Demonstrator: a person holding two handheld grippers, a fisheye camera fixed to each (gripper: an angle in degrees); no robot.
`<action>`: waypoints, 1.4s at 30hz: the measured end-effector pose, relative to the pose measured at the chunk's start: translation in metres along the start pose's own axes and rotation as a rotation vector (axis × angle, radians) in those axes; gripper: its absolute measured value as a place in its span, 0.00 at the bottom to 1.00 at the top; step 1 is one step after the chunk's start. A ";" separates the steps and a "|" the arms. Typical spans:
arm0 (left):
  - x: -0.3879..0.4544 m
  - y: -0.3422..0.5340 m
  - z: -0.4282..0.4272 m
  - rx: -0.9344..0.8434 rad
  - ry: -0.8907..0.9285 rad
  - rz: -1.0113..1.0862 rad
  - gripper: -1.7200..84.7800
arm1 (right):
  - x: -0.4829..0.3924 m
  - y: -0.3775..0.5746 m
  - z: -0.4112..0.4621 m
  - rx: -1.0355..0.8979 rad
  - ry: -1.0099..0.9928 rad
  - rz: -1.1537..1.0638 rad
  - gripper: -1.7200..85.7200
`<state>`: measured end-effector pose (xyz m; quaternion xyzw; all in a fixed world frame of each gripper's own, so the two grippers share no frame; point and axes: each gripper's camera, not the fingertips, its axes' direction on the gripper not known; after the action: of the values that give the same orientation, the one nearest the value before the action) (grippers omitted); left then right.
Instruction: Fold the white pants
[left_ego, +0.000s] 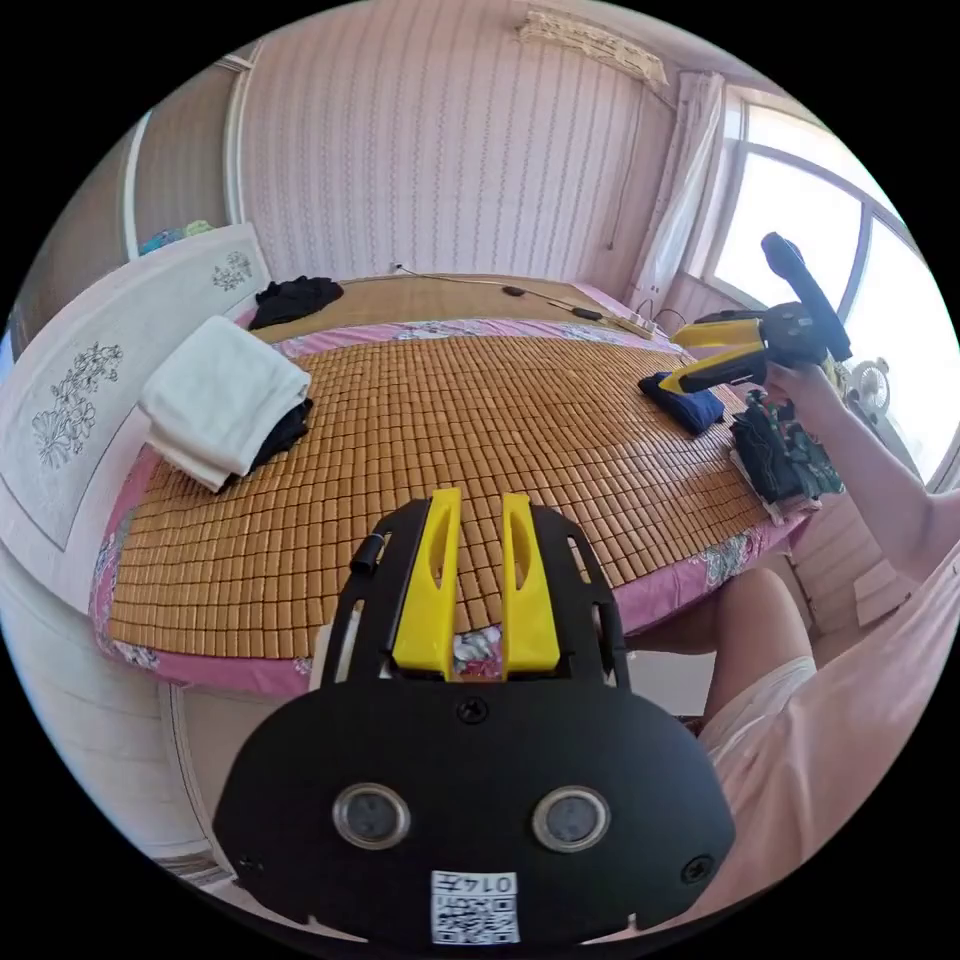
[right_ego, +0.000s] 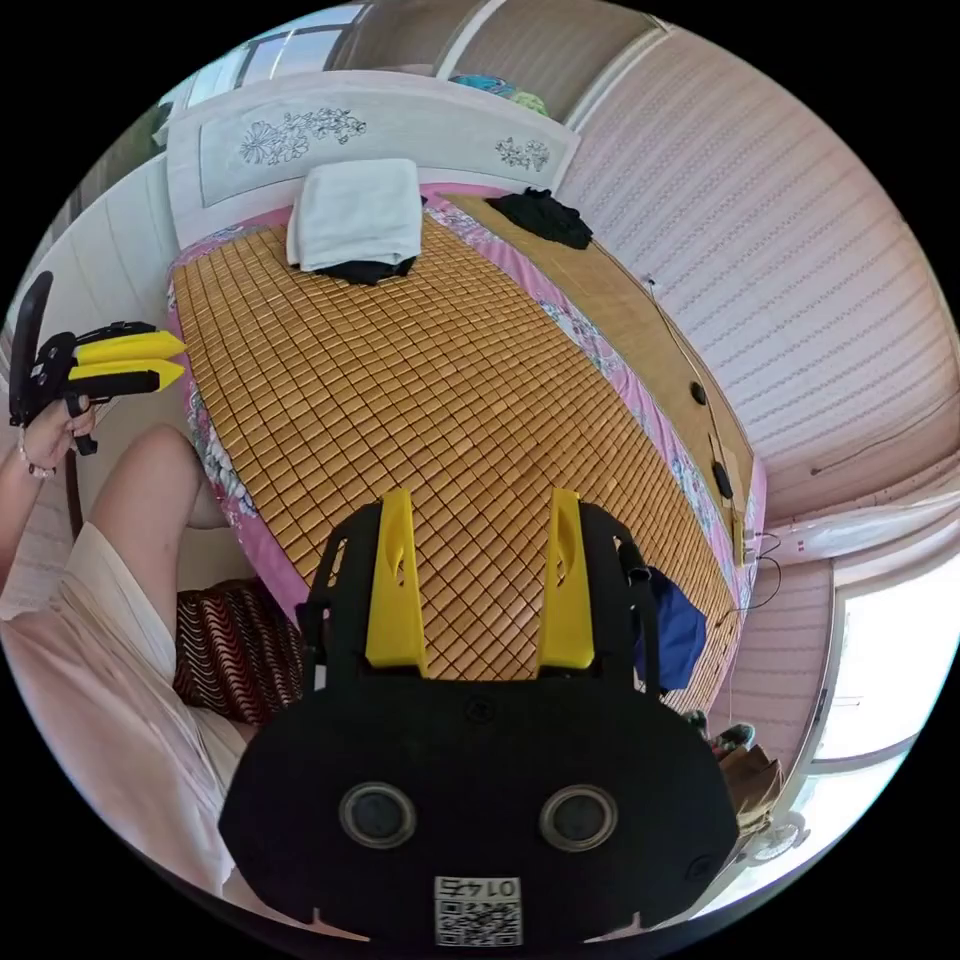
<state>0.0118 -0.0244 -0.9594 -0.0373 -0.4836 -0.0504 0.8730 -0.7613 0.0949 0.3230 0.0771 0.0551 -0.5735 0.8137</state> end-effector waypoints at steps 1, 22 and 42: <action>-0.021 0.017 -0.019 0.023 -0.019 -0.038 0.10 | -0.017 -0.015 -0.005 0.013 -0.001 -0.031 0.22; -0.338 0.112 -0.060 0.107 -0.099 -0.386 0.11 | -0.201 -0.285 0.084 0.088 -0.195 -0.399 0.21; -0.525 -0.015 0.070 -0.010 -0.035 -0.519 0.07 | -0.170 -0.390 0.215 0.042 -0.291 -0.320 0.09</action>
<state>-0.3259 -0.0037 -1.3678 0.0831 -0.4918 -0.2744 0.8222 -1.1851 0.0826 0.5405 0.0009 -0.0634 -0.7014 0.7099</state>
